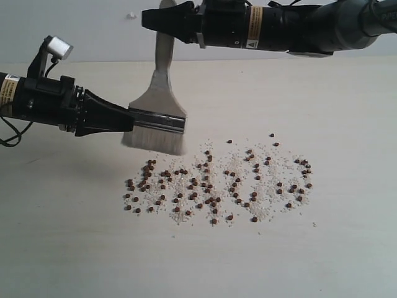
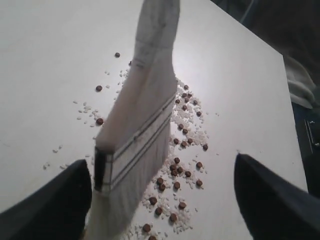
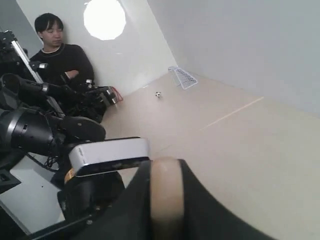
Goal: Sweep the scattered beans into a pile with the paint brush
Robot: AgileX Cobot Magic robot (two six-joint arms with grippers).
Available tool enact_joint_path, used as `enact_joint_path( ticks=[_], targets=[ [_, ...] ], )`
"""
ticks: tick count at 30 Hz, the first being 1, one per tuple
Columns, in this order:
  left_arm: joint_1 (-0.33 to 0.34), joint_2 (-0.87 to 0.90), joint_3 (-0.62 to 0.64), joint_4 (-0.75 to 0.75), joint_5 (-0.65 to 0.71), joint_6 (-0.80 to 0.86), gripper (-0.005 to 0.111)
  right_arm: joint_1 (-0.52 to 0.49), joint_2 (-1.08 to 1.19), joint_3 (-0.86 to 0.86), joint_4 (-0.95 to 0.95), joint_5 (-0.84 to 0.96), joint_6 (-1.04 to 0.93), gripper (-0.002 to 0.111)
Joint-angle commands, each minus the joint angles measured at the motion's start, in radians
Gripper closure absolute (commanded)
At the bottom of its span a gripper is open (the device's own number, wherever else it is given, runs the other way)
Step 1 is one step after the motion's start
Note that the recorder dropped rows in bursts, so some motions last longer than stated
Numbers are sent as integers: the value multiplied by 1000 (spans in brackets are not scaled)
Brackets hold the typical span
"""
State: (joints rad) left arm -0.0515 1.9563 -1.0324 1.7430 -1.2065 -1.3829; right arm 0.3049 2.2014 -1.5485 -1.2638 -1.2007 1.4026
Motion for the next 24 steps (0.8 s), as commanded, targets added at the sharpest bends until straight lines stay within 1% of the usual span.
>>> enact_joint_path(
  ticks=[1, 4, 5, 6, 7, 8, 9, 10, 11, 12, 13, 14, 15, 16, 17, 21, 23, 24],
  targets=[
    [2, -31, -4, 1, -15, -11, 33, -65, -32, -4, -60, 2, 73, 108],
    [2, -30, -4, 1, -15, -11, 33, -105, -83, -4, -110, 40, 132, 108],
    [2, -30, -4, 1, -15, -11, 33, -123, -131, -4, -178, 123, 198, 108],
    [2, -30, -4, 1, -15, -11, 36, -133, -174, -4, -256, 192, 253, 108],
    [2, -30, -4, 1, -15, -11, 42, -133, -215, -3, -324, 248, 303, 108],
    [6, -30, -10, 1, -15, -14, 58, -133, -268, 18, -392, 332, 351, 108],
    [12, -30, -15, 1, -15, -41, 76, -133, -307, 46, -397, 401, 357, 108],
    [24, -30, -20, 1, -15, -49, 100, -133, -385, 118, -362, 523, 357, 108],
    [32, -30, -20, 1, -15, -48, 106, -133, -443, 179, -325, 629, 348, 108],
    [43, -33, -20, 1, -15, -67, 106, -133, -522, 269, -250, 761, 284, 108],
    [50, -35, -20, 1, -15, -70, 107, -133, -581, 339, -153, 843, 193, 108],
    [53, -41, -13, 0, -15, -84, 107, -133, -665, 437, 46, 900, -2, 108],
    [54, -51, -5, -34, -15, -90, 107, -133, -700, 480, 149, 909, -104, 108],
    [58, -63, 7, -72, -15, -96, 107, -133, -755, 541, 311, 911, -265, 108],
    [61, -75, 26, -105, -15, -102, 107, -133, -790, 581, 423, 909, -369, 108],
    [89, -177, 158, -242, -15, -83, 107, -131, -945, 758, 902, 841, -774, 108],
    [110, -250, 244, -286, -15, -59, 107, -131, -1026, 845, 1028, 809, -874, 108],
    [120, -283, 280, -298, -15, -45, 107, -131, -1063, 882, 1060, 809, -902, 108]
  ],
)
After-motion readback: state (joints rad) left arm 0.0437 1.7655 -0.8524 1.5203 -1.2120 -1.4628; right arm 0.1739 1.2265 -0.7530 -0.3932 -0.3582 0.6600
